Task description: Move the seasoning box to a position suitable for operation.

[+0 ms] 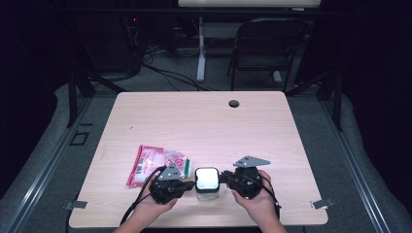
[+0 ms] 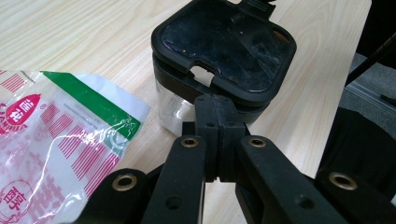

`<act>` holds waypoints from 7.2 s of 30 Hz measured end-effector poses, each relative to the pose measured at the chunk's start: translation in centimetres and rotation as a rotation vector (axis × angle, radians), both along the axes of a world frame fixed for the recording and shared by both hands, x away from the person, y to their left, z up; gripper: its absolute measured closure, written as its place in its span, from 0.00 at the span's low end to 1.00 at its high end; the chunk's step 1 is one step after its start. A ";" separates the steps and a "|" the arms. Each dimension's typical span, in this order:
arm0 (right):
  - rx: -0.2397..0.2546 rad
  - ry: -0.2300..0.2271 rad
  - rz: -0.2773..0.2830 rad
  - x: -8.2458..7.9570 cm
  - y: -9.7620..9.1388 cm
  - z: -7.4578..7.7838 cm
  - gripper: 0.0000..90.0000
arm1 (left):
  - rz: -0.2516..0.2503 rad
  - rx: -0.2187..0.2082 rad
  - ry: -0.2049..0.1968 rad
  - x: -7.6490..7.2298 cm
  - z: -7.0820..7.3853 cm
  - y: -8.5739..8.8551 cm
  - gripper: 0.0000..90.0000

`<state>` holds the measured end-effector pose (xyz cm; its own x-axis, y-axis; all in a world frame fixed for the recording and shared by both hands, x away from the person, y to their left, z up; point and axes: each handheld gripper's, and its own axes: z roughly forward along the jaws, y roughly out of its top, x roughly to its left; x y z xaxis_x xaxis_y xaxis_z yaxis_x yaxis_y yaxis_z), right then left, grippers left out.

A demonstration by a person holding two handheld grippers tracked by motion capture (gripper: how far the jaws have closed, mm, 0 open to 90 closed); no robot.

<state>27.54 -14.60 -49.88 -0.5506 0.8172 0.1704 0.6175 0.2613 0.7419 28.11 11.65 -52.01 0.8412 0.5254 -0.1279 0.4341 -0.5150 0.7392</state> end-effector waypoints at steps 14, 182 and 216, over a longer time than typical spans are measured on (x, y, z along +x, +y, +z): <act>0.003 -0.010 0.029 -0.3 0.5 0.0 0.81 | 0.007 -0.015 -0.006 0.0 0.5 0.2 1.00; 0.040 -0.094 0.062 -3.1 0.2 0.4 0.60 | -0.040 0.042 -0.103 0.1 1.3 -2.0 0.94; 0.019 -0.029 0.011 -2.7 -0.9 -0.1 0.87 | 0.020 -0.011 -0.090 0.8 1.7 -0.7 0.83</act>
